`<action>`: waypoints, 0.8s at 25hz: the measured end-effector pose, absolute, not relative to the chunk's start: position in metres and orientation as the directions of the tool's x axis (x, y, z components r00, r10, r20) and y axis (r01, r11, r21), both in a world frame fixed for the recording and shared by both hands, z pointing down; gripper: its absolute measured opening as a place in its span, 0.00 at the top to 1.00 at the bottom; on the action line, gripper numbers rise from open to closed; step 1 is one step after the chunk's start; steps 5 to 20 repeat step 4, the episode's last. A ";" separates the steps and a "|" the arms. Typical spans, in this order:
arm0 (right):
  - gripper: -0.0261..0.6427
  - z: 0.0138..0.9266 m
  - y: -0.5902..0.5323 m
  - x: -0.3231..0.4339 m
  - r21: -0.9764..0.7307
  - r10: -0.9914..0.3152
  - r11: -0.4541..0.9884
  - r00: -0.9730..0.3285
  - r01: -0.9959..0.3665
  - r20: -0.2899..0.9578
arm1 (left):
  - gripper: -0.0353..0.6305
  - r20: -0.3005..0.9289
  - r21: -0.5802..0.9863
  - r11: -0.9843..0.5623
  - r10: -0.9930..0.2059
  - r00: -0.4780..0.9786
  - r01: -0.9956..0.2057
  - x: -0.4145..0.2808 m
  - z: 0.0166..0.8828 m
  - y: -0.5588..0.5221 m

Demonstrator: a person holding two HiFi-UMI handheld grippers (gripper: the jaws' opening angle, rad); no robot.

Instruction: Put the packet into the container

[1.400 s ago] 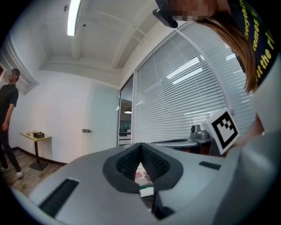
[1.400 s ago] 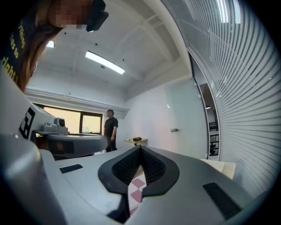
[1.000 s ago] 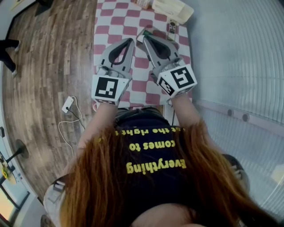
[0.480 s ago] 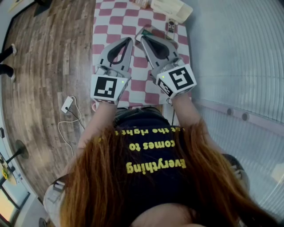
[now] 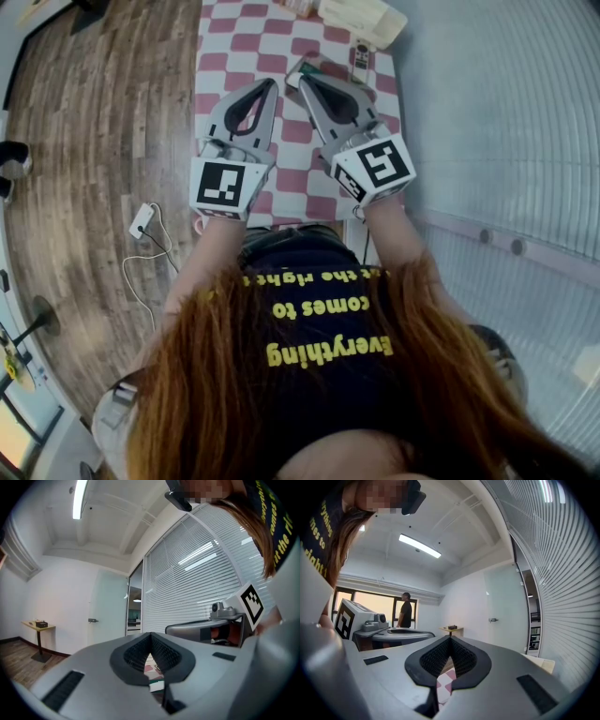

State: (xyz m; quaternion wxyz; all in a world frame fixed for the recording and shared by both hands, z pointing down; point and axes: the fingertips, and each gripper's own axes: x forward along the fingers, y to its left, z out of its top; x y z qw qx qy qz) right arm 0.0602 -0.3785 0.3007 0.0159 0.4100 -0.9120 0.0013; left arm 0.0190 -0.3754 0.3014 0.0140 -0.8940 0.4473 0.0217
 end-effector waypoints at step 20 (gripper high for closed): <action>0.94 0.302 -0.381 0.060 0.015 -0.748 0.663 -0.663 -0.748 0.034 | 0.95 -0.039 0.004 -0.602 -0.798 0.601 -0.799 0.018 0.302 -0.377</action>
